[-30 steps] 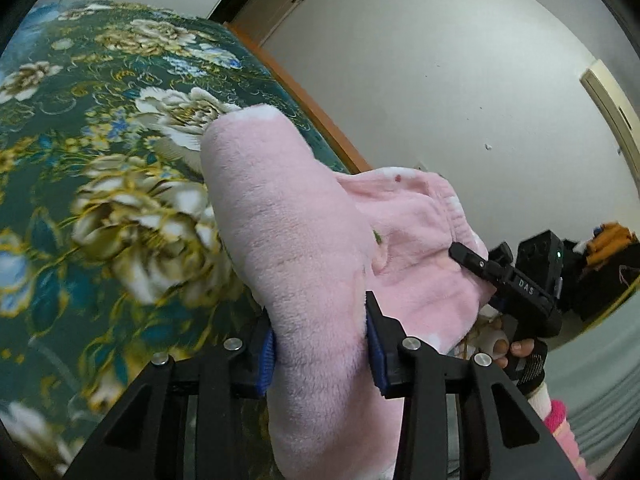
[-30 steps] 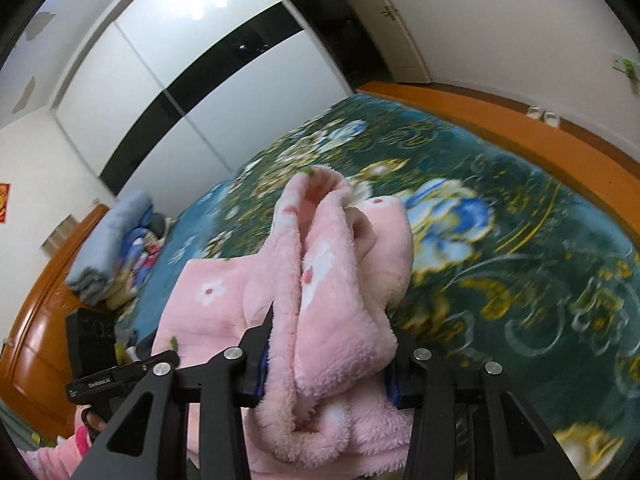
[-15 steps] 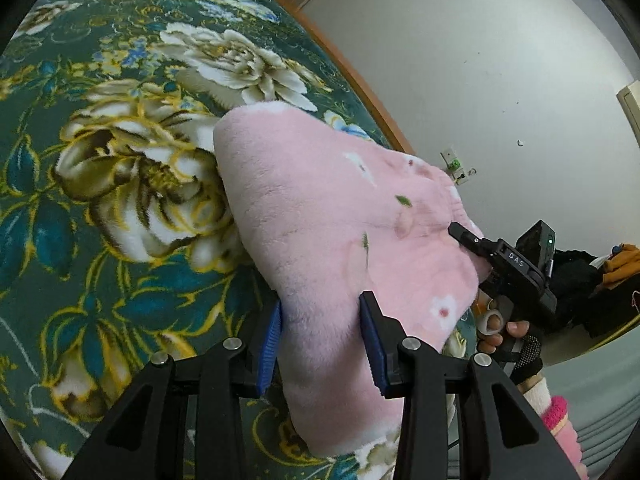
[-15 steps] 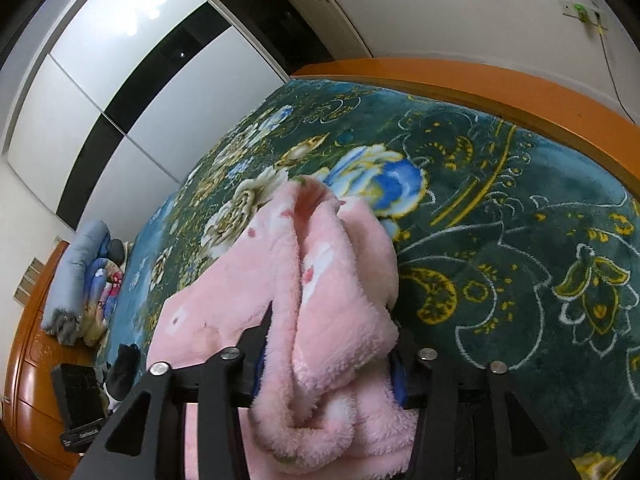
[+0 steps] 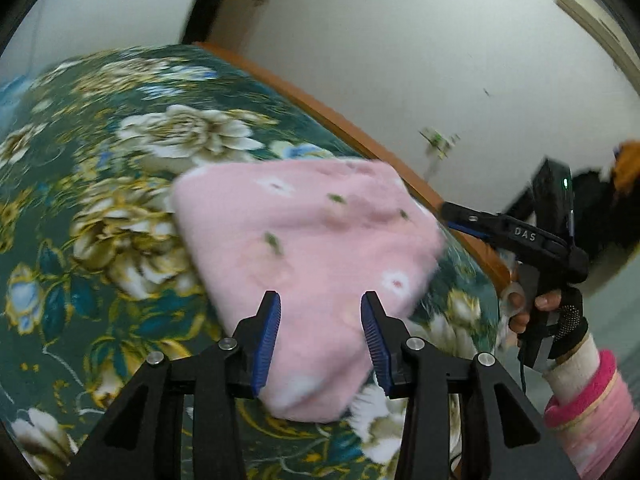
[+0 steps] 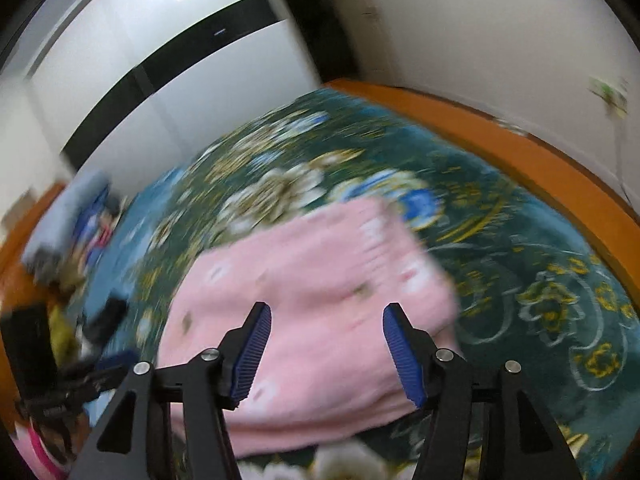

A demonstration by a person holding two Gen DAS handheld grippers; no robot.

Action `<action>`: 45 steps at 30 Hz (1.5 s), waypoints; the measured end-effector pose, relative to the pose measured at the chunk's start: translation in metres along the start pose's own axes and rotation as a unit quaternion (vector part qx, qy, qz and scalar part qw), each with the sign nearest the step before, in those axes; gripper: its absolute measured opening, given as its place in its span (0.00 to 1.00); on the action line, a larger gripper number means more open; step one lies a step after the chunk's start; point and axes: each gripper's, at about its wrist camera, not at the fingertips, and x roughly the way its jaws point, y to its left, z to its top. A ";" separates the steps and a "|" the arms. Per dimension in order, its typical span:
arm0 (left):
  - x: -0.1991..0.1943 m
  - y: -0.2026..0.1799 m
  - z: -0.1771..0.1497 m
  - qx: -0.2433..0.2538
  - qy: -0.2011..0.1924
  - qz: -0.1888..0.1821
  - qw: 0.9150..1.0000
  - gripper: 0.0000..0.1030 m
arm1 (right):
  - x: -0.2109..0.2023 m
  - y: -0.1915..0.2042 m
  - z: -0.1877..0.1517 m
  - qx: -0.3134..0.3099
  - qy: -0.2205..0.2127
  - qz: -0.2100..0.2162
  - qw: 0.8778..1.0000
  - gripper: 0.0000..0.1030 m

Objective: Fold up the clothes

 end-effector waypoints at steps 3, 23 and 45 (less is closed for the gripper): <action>0.010 -0.008 -0.013 0.016 0.018 0.004 1.000 0.42 | 0.006 0.008 -0.020 -0.028 -0.001 -0.012 1.000 0.60; 0.023 -0.002 -0.036 -0.017 0.024 0.053 0.998 0.47 | 0.009 -0.018 -0.033 0.058 -0.028 -0.040 0.997 0.60; 0.057 -0.019 -0.090 -0.029 0.040 0.230 0.972 0.53 | 0.033 0.013 -0.140 0.094 -0.021 -0.083 0.992 0.72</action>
